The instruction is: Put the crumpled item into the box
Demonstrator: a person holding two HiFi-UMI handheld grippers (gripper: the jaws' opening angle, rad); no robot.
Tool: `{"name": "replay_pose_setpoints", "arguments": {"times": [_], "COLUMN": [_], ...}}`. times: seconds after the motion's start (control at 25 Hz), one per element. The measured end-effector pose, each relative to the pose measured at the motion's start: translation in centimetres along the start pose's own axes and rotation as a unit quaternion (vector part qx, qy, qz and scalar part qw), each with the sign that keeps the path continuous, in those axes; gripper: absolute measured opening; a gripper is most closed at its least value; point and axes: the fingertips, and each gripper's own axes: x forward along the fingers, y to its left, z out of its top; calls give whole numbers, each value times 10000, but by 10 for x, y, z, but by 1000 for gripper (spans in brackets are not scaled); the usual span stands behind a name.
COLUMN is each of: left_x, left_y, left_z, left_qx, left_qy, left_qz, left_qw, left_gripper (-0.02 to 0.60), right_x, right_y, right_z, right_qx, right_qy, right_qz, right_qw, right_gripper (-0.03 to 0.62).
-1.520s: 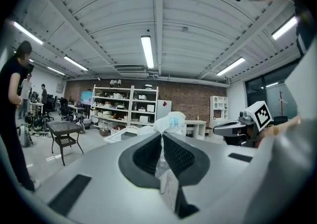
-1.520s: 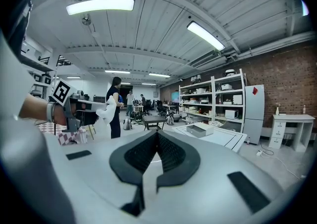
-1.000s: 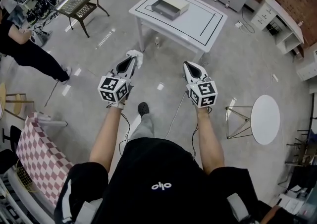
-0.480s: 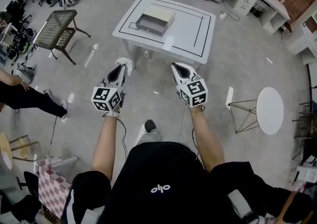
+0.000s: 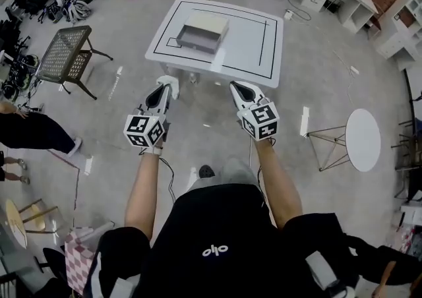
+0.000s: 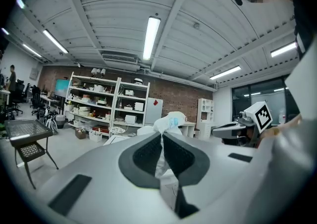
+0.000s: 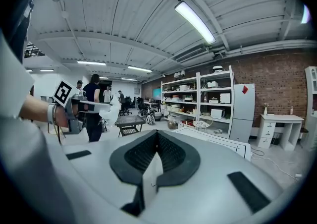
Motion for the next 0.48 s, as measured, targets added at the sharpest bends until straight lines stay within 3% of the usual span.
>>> {"name": "replay_pose_setpoints", "arguments": {"times": [0.48], "left_x": [86], "left_y": [46], "left_z": [-8], "left_qx": [50], "left_qy": [103], "left_qz": [-272], "left_qw": [9996], "left_gripper": [12], "right_x": [69], "right_y": [-56], "right_z": [-4], "right_qx": [76], "right_qy": [-13], "right_qz": [-219], "right_qw": [9997], "right_gripper": [5]}}
